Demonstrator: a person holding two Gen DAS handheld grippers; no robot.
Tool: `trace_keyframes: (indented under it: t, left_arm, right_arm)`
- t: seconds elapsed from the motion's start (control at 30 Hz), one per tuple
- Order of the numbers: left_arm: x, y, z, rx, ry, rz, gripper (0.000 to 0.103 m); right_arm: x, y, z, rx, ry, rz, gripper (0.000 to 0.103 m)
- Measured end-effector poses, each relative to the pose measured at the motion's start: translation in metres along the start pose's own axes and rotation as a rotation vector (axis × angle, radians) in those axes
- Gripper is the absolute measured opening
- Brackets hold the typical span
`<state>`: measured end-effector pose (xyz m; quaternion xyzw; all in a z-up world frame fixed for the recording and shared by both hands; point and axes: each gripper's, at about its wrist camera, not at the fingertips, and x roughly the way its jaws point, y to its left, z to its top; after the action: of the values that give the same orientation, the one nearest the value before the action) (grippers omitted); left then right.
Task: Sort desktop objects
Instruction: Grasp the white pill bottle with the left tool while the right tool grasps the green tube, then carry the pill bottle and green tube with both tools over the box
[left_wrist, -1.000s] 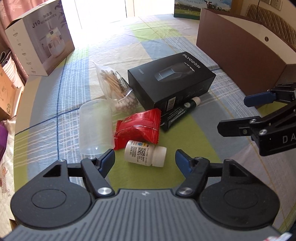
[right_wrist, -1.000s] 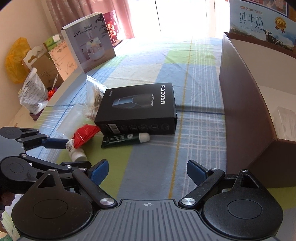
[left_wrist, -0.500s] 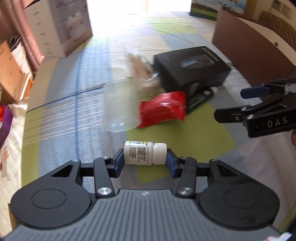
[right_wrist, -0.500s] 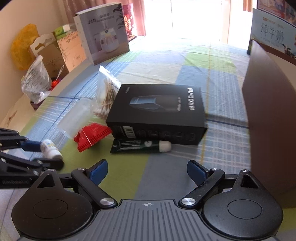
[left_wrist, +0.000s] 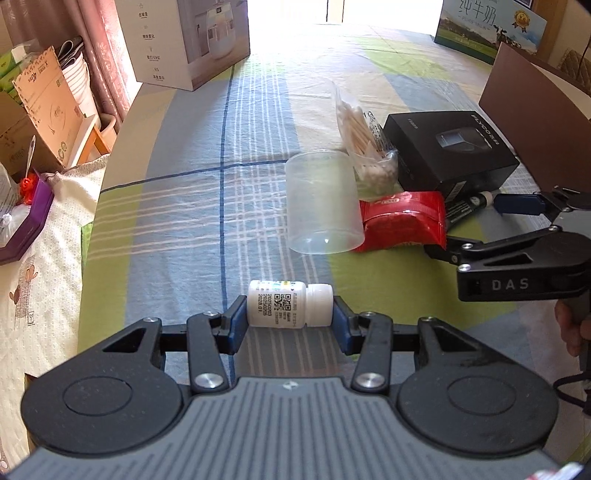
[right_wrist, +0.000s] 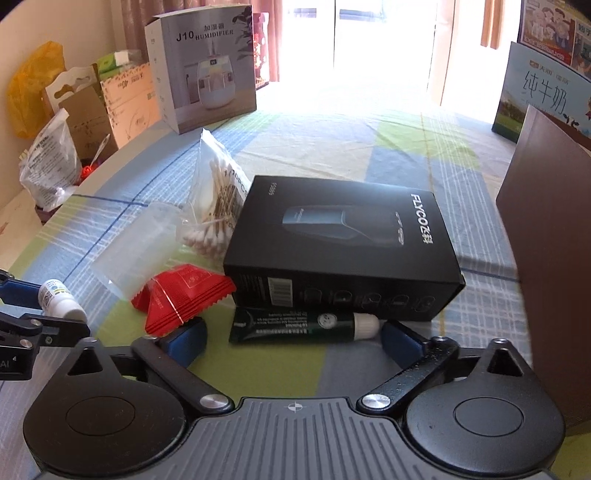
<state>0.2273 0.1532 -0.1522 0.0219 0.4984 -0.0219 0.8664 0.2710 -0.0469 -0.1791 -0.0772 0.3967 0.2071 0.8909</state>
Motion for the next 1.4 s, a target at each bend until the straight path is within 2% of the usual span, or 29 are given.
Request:
trace_keyframes:
  t: [0.07,0.2,0.53,1.03,1.4]
  left_arm:
    - [0.001,0.0,0.001,0.0,0.0,0.002,0.042]
    - [0.002,0.0,0.003,0.005,0.001,0.0,0.042]
    - [-0.003,-0.011,-0.004,0.019,0.008,-0.014,0.042]
    - [-0.022,-0.066,-0.026,0.073,0.044,-0.055,0.042]
    - [-0.027,-0.11,-0.032,0.093,0.073,-0.073,0.042]
  right_arm:
    - [-0.002,0.001,0.001,-0.013,-0.013,0.011,0.081]
    - [-0.003,-0.001,0.002,-0.027,0.002,0.028,0.081]
    - [-0.029,-0.009,-0.015,-0.084,0.103,0.083,0.081]
    - [-0.074,-0.026,-0.053,-0.153,0.188,0.143,0.081]
    - [-0.109,-0.068,-0.081,-0.128,0.212,0.113,0.081]
